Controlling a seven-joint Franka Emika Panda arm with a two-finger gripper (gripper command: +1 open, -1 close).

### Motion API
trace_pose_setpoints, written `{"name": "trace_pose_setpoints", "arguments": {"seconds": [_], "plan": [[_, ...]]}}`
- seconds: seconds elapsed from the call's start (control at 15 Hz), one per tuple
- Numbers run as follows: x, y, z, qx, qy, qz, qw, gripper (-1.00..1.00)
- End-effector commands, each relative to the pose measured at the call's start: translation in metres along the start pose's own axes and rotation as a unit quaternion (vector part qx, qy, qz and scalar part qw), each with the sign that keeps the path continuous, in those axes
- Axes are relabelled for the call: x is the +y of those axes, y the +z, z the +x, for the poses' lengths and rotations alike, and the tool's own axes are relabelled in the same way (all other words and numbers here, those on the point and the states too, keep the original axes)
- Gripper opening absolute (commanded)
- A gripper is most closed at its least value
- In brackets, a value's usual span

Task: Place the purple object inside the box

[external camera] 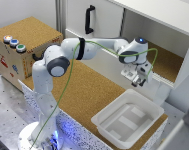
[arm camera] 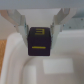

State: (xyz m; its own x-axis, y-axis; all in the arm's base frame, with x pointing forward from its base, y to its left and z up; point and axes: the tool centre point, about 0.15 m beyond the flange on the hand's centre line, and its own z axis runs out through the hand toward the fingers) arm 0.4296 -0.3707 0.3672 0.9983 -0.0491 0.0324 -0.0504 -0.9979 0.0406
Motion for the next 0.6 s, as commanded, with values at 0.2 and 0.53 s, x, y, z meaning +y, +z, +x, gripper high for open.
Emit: {"name": "trace_pose_setpoints", "arguments": {"seconds": [0.2, 0.53], "plan": [[0.032, 0.109, -0.059, -0.038, -0.009, -0.031, 0.999, -1.0], [0.029, 0.135, -0.062, -0.062, -0.01, -0.034, 0.997, -1.0]]}}
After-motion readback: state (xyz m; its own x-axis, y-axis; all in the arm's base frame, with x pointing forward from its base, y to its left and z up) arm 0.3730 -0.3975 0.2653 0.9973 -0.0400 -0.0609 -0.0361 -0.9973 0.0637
